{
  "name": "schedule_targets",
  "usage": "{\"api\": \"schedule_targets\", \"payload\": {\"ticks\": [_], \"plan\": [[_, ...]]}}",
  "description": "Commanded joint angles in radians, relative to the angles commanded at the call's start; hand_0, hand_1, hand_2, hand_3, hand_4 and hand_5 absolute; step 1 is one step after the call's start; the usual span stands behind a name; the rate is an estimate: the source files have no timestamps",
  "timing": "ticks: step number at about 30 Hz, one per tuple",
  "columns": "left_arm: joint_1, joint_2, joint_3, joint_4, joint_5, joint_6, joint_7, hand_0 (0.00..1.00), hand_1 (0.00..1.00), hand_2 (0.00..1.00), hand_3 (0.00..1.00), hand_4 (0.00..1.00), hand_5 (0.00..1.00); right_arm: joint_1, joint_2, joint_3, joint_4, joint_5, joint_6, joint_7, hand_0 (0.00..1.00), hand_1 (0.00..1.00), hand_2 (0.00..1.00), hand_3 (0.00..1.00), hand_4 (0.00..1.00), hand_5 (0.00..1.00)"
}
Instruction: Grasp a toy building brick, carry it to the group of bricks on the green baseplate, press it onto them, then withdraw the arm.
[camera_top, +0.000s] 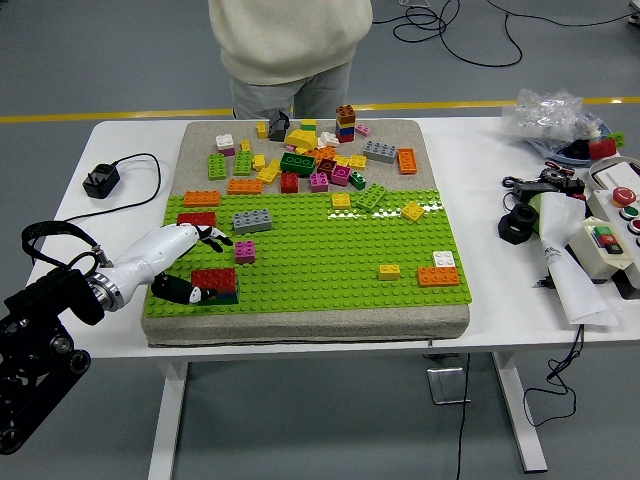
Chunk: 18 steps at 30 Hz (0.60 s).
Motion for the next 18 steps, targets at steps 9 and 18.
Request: {"api": "schedule_targets", "payload": {"ticks": [9,18], "plan": [[-0.007,0.000,0.000,0.004,-0.002,0.000,0.000,0.894,0.783,0.713,0.768,0.883,0.093,0.001,0.000,0.001,0.000,0.000,0.000,0.000,0.767,0.714,0.766,0.769,0.967,0.702],[-0.012,-0.001,-0.002,0.011,-0.004,0.000,0.000,0.894,0.784,0.711,0.762,0.881,0.093,0.001,0.000,0.001,0.000,0.001,-0.001,0.000,0.766,0.714,0.766,0.769,0.966,0.702]]}}
